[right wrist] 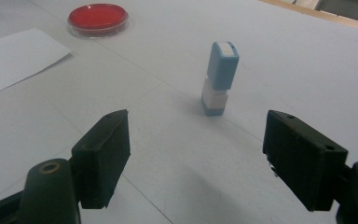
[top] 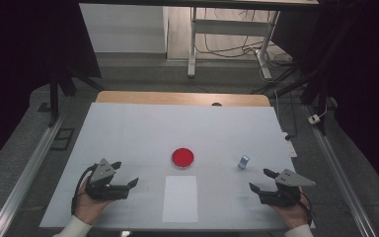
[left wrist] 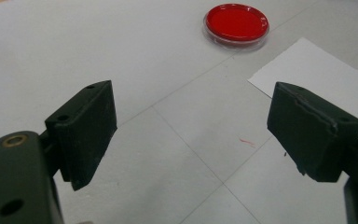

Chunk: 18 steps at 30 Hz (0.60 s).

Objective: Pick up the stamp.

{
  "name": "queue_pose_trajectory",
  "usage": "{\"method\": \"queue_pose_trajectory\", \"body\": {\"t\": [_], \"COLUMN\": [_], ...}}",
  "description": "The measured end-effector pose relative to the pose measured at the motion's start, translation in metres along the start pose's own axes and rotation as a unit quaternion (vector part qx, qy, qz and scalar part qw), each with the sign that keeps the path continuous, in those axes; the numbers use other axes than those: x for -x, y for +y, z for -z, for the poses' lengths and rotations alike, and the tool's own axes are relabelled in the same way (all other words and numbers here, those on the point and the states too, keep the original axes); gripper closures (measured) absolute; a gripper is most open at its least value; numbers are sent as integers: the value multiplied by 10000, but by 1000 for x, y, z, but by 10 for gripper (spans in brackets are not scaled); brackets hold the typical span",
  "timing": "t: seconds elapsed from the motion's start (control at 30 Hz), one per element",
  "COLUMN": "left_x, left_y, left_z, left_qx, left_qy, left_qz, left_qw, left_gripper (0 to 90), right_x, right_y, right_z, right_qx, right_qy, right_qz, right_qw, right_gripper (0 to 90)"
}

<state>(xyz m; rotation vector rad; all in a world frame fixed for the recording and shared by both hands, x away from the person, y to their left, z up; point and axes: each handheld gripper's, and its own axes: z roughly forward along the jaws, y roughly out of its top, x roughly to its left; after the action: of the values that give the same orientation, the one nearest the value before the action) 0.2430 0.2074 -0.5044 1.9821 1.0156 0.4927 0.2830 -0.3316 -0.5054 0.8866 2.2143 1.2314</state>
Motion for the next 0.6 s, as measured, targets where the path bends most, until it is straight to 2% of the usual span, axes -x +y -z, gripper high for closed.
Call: {"method": "queue_pose_trajectory", "body": {"t": [0.17, 0.37, 0.6], "left_x": [1, 1, 1], "left_y": [-1, -2, -2], "left_z": [-1, 1, 1], "left_qx": [-53, -12, -7], "left_qy": [-22, -125, -112], "left_qz": [-56, 40, 74], "left_qw": [10000, 9999, 9999], "left_gripper": [160, 160, 160], "right_x": [3, -1, -3], "right_y": [-2, -1, 0], "right_z": [-4, -6, -5], "right_qx": [-46, -126, -96], "right_qy": [91, 115, 66], "right_qz": [-49, 53, 68], "right_qw": [9999, 9998, 9999], "right_gripper": [242, 247, 258]}}
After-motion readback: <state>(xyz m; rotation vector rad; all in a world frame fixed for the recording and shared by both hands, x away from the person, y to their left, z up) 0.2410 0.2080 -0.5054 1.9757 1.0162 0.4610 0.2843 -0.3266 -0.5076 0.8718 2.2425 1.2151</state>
